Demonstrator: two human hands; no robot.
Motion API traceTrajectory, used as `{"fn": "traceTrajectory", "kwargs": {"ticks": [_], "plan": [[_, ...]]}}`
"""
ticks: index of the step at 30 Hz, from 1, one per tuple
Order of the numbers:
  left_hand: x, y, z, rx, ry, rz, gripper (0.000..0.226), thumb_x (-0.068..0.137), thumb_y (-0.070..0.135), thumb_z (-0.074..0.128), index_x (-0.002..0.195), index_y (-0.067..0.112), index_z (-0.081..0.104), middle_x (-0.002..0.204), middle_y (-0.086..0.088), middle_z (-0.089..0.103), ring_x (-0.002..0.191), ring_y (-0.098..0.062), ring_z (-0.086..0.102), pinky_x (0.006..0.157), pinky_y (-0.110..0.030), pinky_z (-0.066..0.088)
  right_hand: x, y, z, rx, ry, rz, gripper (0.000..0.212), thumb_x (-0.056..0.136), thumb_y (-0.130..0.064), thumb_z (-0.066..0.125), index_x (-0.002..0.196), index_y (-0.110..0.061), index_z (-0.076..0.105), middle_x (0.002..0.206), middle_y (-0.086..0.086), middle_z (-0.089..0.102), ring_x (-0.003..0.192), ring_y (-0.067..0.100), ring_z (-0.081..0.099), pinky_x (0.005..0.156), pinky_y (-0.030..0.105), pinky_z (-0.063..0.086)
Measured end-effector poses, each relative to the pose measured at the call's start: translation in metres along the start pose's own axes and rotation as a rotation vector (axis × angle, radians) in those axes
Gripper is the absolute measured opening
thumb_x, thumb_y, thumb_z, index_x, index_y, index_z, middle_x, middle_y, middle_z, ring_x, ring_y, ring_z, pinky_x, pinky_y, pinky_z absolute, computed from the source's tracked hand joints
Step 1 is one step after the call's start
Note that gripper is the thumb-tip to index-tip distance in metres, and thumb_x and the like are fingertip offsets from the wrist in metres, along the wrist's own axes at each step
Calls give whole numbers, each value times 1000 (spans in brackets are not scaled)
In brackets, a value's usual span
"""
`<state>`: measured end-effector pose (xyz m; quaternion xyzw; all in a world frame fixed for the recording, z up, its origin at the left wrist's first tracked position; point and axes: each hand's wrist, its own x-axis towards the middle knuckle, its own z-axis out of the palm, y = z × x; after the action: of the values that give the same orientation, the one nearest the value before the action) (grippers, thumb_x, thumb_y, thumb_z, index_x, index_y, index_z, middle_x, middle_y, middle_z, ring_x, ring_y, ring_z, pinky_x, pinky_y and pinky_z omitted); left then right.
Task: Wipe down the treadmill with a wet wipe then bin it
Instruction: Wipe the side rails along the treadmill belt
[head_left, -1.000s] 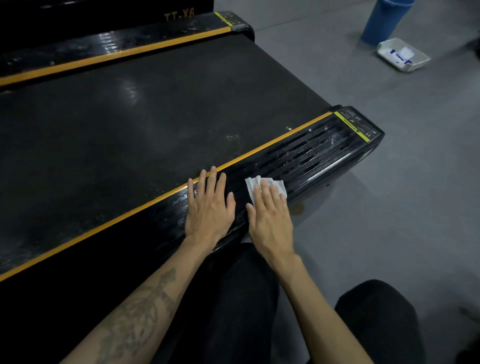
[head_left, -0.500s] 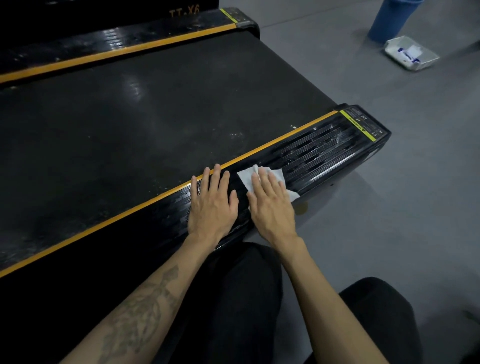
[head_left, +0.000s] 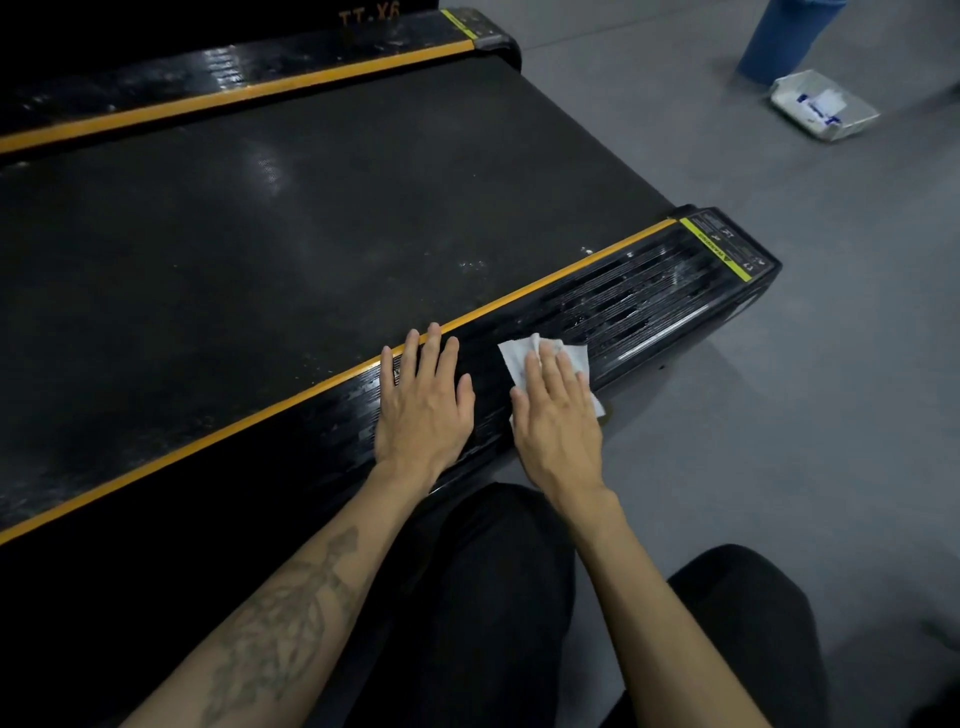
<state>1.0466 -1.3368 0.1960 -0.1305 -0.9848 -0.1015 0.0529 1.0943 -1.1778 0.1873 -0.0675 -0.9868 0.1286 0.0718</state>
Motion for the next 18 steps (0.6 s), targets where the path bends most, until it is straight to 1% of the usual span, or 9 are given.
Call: {"fn": "traceTrajectory", "kwargs": {"ticks": [2,4,6,8,10,12,13,16,18], "plan": [[0,1,1,0,-2,-2,56,108,42,30,157,15,38,168,-7,27,156,-28,23,127,-55,17,-8,-8,4,11,-4,-40,60,108,-37,22,156,-5,39,165,12,30,154,30,25,126,49,22],[0,2,1,-5,3,-6,56,108,42,29,157,16,38,168,-7,27,156,-27,23,127,-55,17,0,-8,2,16,-47,-102,62,107,-39,18,158,-8,34,168,9,24,157,27,18,128,45,15],[0,2,0,-12,3,-10,55,108,40,32,157,16,38,168,-7,28,156,-27,23,127,-55,16,14,-1,-3,-1,-79,-127,57,110,-36,20,160,-12,30,170,6,18,158,23,12,129,45,12],[-1,2,0,-13,9,-10,53,109,39,33,156,16,38,168,-7,28,156,-27,23,127,-55,17,18,8,-4,-6,-62,-95,53,112,-33,25,160,-11,30,170,7,18,158,23,13,128,45,14],[0,2,0,-12,10,-8,52,109,38,32,156,16,39,168,-6,29,156,-27,24,127,-54,17,7,6,0,-18,-8,-27,55,110,-32,24,157,-6,35,168,10,24,156,26,20,127,47,21],[0,2,0,0,8,-8,53,109,38,29,157,16,38,168,-6,28,156,-27,23,127,-54,17,-5,-3,6,-29,-6,-12,58,108,-34,22,155,-2,39,165,15,30,154,30,26,125,50,27],[1,2,0,3,9,-8,54,109,38,27,157,16,38,168,-6,28,156,-27,23,127,-54,17,-4,-7,7,-28,-22,-41,60,108,-35,20,155,-3,38,164,15,30,154,31,26,125,50,26],[2,3,0,-7,-7,-8,55,109,39,26,157,16,37,168,-6,27,156,-26,22,127,-54,16,19,-6,2,-13,-96,-138,66,105,-40,10,159,-10,32,169,9,22,157,27,17,127,46,20],[1,4,0,-5,-4,-12,56,108,39,23,157,16,37,168,-5,27,156,-26,22,127,-54,17,32,5,-1,-35,-105,-159,68,104,-42,7,161,-12,29,170,6,20,158,23,15,127,45,19]]}}
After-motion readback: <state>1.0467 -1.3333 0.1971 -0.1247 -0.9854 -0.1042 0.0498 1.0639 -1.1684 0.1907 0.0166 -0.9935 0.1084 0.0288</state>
